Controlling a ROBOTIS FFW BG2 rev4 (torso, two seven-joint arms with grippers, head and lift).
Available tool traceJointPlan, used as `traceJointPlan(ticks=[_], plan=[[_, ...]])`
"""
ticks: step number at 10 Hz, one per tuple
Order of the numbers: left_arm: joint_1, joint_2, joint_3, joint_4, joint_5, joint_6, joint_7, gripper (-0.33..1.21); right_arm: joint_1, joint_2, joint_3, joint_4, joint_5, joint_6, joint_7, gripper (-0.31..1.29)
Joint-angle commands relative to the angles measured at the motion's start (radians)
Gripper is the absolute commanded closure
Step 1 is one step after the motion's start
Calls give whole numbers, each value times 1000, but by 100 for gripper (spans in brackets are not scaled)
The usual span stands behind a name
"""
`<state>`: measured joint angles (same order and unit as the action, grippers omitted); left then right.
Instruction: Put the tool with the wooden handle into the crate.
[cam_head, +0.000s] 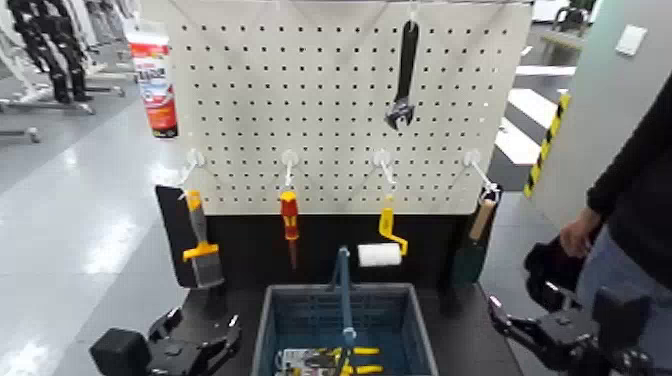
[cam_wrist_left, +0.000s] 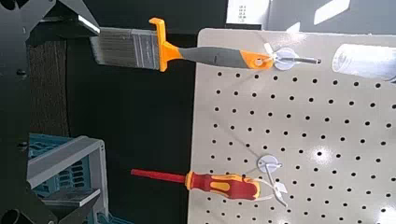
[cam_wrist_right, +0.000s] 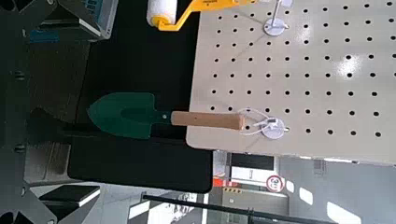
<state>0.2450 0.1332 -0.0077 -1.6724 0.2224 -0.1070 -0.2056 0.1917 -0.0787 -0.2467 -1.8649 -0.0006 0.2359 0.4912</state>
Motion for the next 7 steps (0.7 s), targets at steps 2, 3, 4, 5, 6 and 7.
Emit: traceJointPlan(ticks=[2, 3, 4, 5, 6, 7], plan=[[0, -1, -2, 0, 2, -2, 0, 10, -86, -82, -16, 59, -42, 53, 75, 13], [-1, -3, -2, 0, 2, -2, 0, 10, -110, -108, -11, 82, -55, 56, 93, 13], [-1, -3, -2, 0, 2, -2, 0, 10, -133, -135, -3, 104, -71, 57, 104, 13], [-1, -3, -2, 2, 2, -3, 0, 10, -160, -161, 7, 125, -87, 59, 115, 13], [-1, -3, -3, 3, 2, -3, -2, 10, -187, -185, 20, 151, -93, 62, 129, 13], [-1, -4, -3, 3, 2, -3, -2, 10, -215, -207, 37, 182, -104, 62, 141, 13]])
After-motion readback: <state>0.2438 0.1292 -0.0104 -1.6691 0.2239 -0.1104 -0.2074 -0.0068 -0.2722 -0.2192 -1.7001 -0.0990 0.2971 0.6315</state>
